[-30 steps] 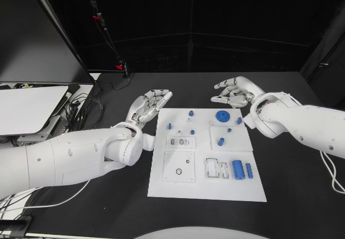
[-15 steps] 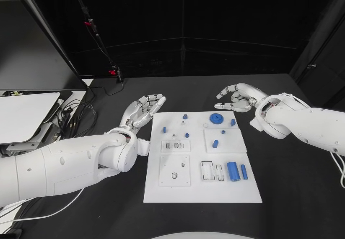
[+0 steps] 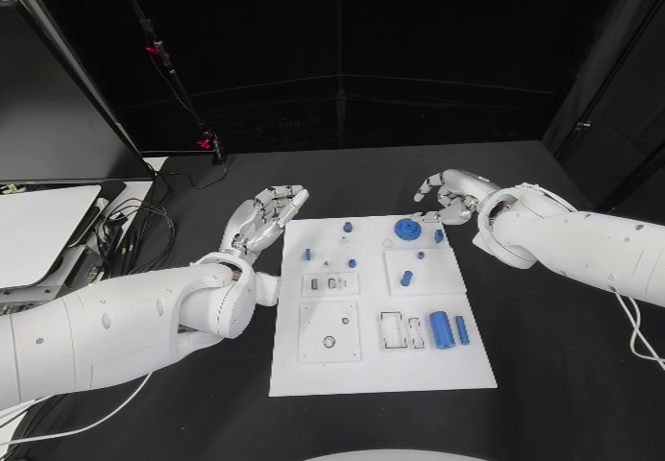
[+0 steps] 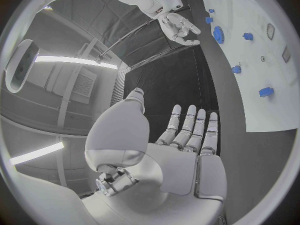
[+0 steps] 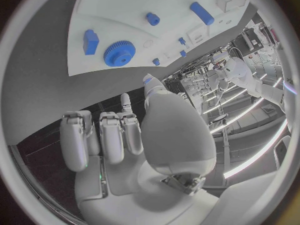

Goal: Assemble the parts on the task board

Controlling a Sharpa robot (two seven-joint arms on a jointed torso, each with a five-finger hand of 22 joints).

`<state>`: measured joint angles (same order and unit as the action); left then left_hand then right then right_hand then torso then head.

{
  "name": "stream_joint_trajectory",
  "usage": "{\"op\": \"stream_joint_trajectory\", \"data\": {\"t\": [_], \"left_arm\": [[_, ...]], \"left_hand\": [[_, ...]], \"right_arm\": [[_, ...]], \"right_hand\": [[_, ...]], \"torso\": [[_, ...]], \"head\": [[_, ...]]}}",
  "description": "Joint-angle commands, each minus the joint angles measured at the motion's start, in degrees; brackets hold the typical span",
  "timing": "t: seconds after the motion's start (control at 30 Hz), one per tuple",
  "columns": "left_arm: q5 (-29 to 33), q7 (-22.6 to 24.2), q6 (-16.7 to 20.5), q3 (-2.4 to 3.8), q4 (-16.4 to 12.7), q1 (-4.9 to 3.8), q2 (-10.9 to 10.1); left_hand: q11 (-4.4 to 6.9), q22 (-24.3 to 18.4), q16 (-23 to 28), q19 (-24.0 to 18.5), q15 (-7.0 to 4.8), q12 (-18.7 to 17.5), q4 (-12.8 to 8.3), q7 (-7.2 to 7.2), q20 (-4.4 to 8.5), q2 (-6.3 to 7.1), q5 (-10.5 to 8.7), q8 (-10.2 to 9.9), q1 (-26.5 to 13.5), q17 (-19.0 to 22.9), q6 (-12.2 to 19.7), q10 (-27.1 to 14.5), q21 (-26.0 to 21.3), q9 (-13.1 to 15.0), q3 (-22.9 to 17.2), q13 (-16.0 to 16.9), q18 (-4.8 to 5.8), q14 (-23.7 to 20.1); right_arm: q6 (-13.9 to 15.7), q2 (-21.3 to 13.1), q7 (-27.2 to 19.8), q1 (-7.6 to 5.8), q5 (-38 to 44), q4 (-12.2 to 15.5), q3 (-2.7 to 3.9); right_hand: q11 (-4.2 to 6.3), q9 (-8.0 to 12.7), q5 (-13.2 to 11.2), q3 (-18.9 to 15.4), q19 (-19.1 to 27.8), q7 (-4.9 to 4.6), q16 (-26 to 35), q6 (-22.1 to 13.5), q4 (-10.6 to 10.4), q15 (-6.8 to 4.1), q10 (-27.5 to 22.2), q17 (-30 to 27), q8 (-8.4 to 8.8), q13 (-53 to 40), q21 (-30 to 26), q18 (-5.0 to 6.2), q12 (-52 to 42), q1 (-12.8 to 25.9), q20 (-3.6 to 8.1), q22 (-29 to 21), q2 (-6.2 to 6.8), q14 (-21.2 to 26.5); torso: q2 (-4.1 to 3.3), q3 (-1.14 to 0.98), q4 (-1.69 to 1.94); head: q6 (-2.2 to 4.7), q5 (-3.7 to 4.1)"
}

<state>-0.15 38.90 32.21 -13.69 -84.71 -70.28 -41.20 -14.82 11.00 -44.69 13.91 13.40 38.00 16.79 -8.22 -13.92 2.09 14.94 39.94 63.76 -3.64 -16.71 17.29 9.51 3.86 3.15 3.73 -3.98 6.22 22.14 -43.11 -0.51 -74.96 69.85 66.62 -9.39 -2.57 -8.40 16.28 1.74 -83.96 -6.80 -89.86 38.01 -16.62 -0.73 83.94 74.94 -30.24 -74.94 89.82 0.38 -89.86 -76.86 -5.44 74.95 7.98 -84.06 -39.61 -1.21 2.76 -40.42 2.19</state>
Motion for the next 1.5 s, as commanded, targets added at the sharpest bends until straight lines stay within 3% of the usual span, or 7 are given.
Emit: {"op": "stream_joint_trajectory", "data": {"t": [0.03,0.27,0.43,0.8,1.5], "left_arm": [[-0.41,16.08,-0.55,0.05,0.04,-0.06,0.06],[-0.41,16.03,-0.63,0.05,0.09,-0.03,0.02],[-0.41,16.02,-0.71,0.05,0.07,-0.03,-0.03],[-0.41,16.01,-0.78,0.06,0.01,-0.03,-0.11],[-0.41,15.99,-0.73,0.06,0.02,-0.01,-0.19]], "left_hand": [[-0.14,0.06,-0.19,0.06,0.52,0.36,0.10,-8.73,-0.40,-0.60,0.36,0.07,-0.06,-0.07,-0.55,0.40,0.22,-0.09,-0.37,-0.03,-0.50,0.01],[-0.15,0.05,-0.20,0.04,0.53,0.37,0.10,-8.73,-0.41,-0.62,0.37,0.07,-0.06,-0.07,-0.55,0.41,0.21,-0.10,-0.37,-0.03,-0.50,0.01],[-0.15,0.05,-0.20,0.04,0.53,0.37,0.10,-8.73,-0.41,-0.62,0.37,0.07,-0.06,-0.07,-0.55,0.41,0.21,-0.10,-0.37,-0.03,-0.50,0.01],[-0.18,0.06,-0.23,0.02,0.58,0.40,0.10,-8.74,-0.46,-0.76,0.41,0.04,-0.01,-0.07,-0.54,0.47,0.23,-0.10,-0.38,-0.03,-0.49,0.04],[-0.20,0.06,-0.26,-0.03,0.63,0.42,0.09,-8.75,-0.50,-0.90,0.70,0.00,0.06,-0.07,-0.53,0.53,0.26,-0.10,-0.38,-0.03,-0.49,0.06]], "right_arm": [[-2.13,0.89,4.26,0.28,5.15,-0.92,0.03],[-3.33,2.41,6.08,1.35,6.31,-2.44,0.03],[-3.66,3.30,6.59,1.70,6.54,-3.48,0.04],[-4.23,4.98,7.39,1.92,7.06,-4.96,0.04],[-6.30,7.22,10.24,2.27,7.89,-6.39,0.05]], "right_hand": [[-0.51,0.15,0.13,0.99,-6.04,0.09,-0.14,0.18,-0.03,0.49,6.06,15.06,0.11,-15.06,0.18,-0.38,-0.14,-0.17,-0.54,15.05,1.20,-5.94],[-0.75,0.31,-0.13,1.48,-6.04,-0.14,-0.14,0.43,-0.14,1.06,6.06,15.06,0.25,-15.06,0.18,-0.38,-0.14,0.01,-0.84,15.05,2.33,-5.94],[-0.87,0.49,-0.09,1.82,-6.04,-0.23,-0.14,0.12,-0.10,1.25,6.06,15.06,0.55,-15.06,0.18,-0.38,-0.14,-0.08,-0.98,15.05,2.30,-5.94],[-1.00,0.72,-0.13,2.55,-6.04,-0.33,-0.14,0.26,-0.05,1.44,6.06,15.06,0.88,-15.06,0.18,-0.38,-0.14,-0.30,-1.18,15.05,1.67,-5.94],[-1.28,1.13,-0.41,3.59,-6.04,-0.61,-0.14,1.88,0.10,1.68,6.06,15.06,1.50,-15.06,0.18,-0.38,-0.14,-0.49,-1.46,15.05,0.56,-5.94]], "torso": [[0.06,0.02,-0.09],[0.01,0.04,-0.01],[-0.02,0.04,-0.01],[0.00,-0.02,0.07],[0.06,0.08,-0.01]], "head": [[-0.14,-0.03],[-0.31,0.07],[-0.56,-0.46],[-0.86,-0.69],[-1.31,-0.75]]}}
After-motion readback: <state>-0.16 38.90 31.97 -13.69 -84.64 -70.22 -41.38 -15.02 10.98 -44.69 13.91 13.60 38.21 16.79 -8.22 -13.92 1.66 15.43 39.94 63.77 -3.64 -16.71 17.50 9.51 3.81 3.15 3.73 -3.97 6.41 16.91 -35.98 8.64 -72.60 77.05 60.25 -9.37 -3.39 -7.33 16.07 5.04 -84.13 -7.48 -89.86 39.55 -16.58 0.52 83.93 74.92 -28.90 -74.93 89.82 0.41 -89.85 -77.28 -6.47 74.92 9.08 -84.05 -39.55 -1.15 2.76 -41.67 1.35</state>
